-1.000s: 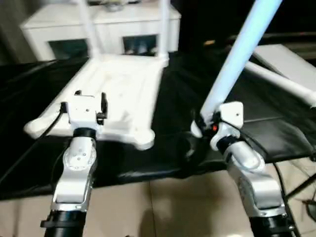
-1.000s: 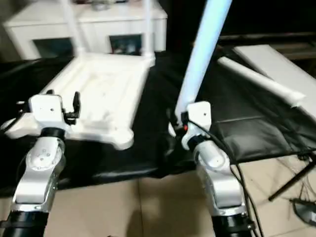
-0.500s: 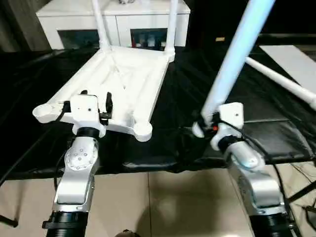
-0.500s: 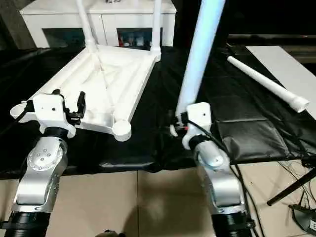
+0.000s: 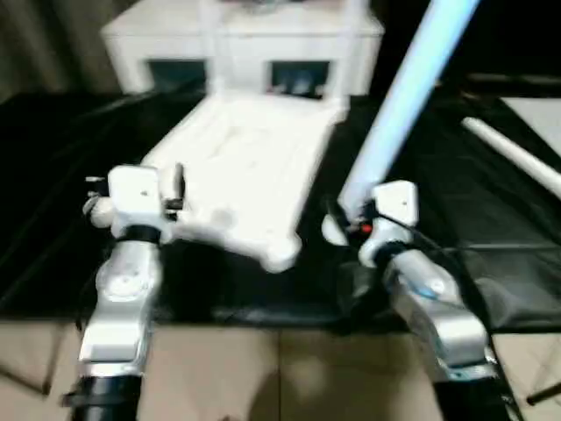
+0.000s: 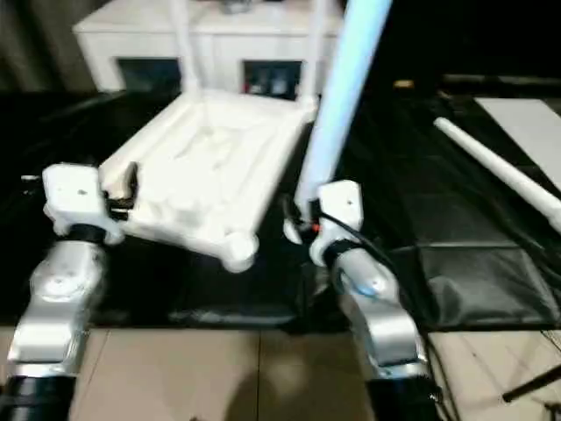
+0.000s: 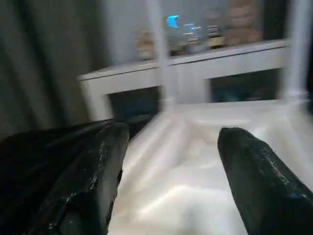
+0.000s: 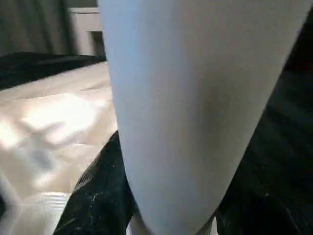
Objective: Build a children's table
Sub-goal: Move to table
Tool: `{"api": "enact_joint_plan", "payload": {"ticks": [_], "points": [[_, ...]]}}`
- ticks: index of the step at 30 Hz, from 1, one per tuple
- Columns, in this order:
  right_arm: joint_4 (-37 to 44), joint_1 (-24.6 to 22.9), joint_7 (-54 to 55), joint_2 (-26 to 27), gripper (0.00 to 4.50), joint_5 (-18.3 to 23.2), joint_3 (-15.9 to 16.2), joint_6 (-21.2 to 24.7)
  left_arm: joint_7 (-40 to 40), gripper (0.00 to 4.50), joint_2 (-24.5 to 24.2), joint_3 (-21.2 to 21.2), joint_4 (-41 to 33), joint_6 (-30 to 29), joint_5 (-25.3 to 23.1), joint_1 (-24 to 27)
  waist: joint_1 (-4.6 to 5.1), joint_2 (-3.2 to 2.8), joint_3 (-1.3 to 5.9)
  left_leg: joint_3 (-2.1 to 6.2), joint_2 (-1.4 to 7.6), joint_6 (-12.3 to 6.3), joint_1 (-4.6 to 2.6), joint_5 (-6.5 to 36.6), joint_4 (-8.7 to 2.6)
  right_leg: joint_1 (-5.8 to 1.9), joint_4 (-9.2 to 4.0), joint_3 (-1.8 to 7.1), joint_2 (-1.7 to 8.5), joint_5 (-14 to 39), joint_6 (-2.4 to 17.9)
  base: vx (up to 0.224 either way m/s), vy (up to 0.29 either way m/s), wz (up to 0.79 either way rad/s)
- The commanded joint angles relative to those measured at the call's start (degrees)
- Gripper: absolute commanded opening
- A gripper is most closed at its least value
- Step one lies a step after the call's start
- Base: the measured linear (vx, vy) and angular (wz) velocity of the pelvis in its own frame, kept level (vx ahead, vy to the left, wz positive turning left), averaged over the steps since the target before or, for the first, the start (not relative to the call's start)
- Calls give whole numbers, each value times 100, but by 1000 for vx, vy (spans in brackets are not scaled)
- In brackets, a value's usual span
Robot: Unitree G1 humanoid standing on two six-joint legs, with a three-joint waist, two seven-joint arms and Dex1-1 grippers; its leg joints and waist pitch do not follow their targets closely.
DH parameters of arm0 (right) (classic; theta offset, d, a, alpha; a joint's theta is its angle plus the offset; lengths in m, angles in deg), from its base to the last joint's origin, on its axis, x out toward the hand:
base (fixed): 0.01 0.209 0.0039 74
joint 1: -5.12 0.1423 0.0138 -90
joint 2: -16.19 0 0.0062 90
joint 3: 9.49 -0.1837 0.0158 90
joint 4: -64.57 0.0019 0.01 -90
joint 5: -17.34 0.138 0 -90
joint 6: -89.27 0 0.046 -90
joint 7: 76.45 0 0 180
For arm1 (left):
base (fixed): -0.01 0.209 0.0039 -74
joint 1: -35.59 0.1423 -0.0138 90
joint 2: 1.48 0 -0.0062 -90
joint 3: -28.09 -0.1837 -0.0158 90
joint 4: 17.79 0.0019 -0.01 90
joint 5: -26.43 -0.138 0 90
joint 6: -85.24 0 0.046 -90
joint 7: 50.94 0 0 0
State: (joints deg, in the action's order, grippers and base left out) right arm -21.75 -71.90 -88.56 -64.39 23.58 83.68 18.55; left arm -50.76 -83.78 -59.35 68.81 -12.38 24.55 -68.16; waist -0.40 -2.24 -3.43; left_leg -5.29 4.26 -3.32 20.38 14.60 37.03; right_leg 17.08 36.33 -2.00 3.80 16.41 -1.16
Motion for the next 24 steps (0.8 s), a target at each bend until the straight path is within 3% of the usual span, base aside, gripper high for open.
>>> {"api": "enact_joint_plan", "payload": {"ticks": [1,2,3,4,5,6,7,8,9,10,11,12,14,15,16,17,18,19,20,21,22,23,24], "points": [[43,37,-4,100,187,82,-82,-9,-59,335,-135,50,60,-33,5,-17,-235,183,375,120,334,-273,601,157,309,-695,-854,827,1124,1134,798,136,-62,-7],[59,32,0,107,187,104,-109,46,-67,335,-129,53,69,-40,12,-25,-234,164,374,127,346,-259,697,-58,283,-714,-798,722,992,831,956,126,-29,-4],[72,28,8,109,187,111,-125,88,-71,335,-123,58,75,-46,21,-30,-239,66,452,77,347,-271,727,-638,32,-734,-662,431,610,-42,1181,126,-29,-4],[82,25,1,95,187,109,-124,112,-80,335,-123,60,85,-48,25,-34,-174,-154,513,41,505,-386,453,-1360,-357,-544,-493,48,237,-495,1111,155,18,-2],[85,23,-22,78,187,116,-115,117,-91,335,-131,57,95,-44,22,-40,64,-359,395,373,1330,-101,-514,-390,-693,417,6,-3,-129,507,437,170,32,-25],[87,19,-50,52,187,134,-98,114,-109,335,-141,53,107,-37,14,-46,128,-396,554,511,1606,-93,-829,-324,-710,575,263,-28,-4,644,369,170,32,-25],[88,13,-63,11,187,129,-88,102,-118,335,-135,47,126,-34,9,-50,53,-313,551,400,1694,-42,-919,-373,-659,759,427,-32,133,366,113,154,25,-49],[90,18,-77,-9,187,128,-89,105,-123,335,-117,49,128,-50,17,-51,40,-276,512,329,1711,-106,-854,-463,-703,787,482,-38,199,190,-16,127,13,-44],[90,24,-107,-51,187,91,-60,82,-117,335,-101,50,122,-58,18,-45,-39,-177,445,67,1596,-359,-777,-314,-756,865,443,-64,269,-245,-43,127,13,-44],[89,26,-114,-60,187,83,-54,77,-116,335,-98,50,121,-60,18,-44,-53,-15,390,154,1325,-837,-521,-18,-781,689,317,-36,293,-538,-24,96,-39,-22],[89,32,-150,-87,187,47,-38,60,-110,335,-90,48,116,-67,21,-39,-139,209,407,-346,561,-761,-118,860,-396,265,-346,248,435,-783,286,95,-69,-1],[80,54,-219,-120,187,40,-22,70,-106,335,-85,44,114,-71,24,-29,-395,273,499,-194,369,-475,526,440,390,-546,-601,877,1138,-410,1115,95,-69,-1],[57,98,-345,-161,187,63,-29,102,-83,335,-77,66,117,-130,42,9,-389,267,527,-105,371,-235,703,-135,401,-600,-466,678,943,-1107,1294,110,-46,-3],[53,107,-365,-168,187,66,-30,106,-88,335,-78,72,119,-150,57,12,-364,145,465,-65,475,-82,683,-594,186,-472,-469,418,822,-1308,1525,108,-34,-6],[47,128,-446,-200,187,87,-23,105,-115,335,-101,98,141,-145,87,28,-318,-100,466,-54,612,-125,471,-1135,-264,-312,-435,41,514,-943,1453,111,12,-4],[45,154,-579,-293,187,133,4,58,-443,335,-169,138,180,-251,334,69,-261,-196,501,-55,671,-208,319,-1462,-391,-270,-384,-134,320,-805,1245,154,35,-9],[52,165,-660,-333,187,206,5,65,-633,335,-240,138,199,-191,414,97,-56,-317,525,356,1036,-943,-145,-1750,-408,229,114,-250,-31,-649,846,154,35,-9],[57,172,-708,-355,187,256,3,75,-753,335,-287,135,208,-145,459,113,10,-277,594,575,1279,-1571,-455,-2454,-310,537,202,-98,158,-583,711,148,33,-10],[63,180,-752,-383,187,304,8,59,-872,335,-329,143,234,-163,509,121,15,-235,617,637,1319,-1770,-457,-3385,-227,596,209,15,260,-896,601,62,40,-4],[65,190,-790,-404,187,337,11,47,-1062,335,-384,143,270,-158,597,129,-75,-139,637,607,1209,-1742,-415,-5089,-34,666,110,219,443,-1680,414,62,40,-4],[76,199,-889,-443,187,383,27,41,-1389,335,-506,89,309,-208,717,140,-182,11,638,350,771,-1322,-61,-5123,30,402,1,338,509,-2723,428,0,0,0],[108,200,-1033,-494,187,436,55,39,-1821,335,-667,16,369,-246,873,149,-254,32,612,167,574,-1059,119,-4523,-23,285,5,301,453,-3130,494,0,0,0],[151,202,-1224,-549,187,528,71,75,-2473,353,-931,-120,454,-241,1061,144,-352,54,617,21,511,-550,246,-2956,-138,159,-4,292,446,-3466,515,0,0,0]]}}
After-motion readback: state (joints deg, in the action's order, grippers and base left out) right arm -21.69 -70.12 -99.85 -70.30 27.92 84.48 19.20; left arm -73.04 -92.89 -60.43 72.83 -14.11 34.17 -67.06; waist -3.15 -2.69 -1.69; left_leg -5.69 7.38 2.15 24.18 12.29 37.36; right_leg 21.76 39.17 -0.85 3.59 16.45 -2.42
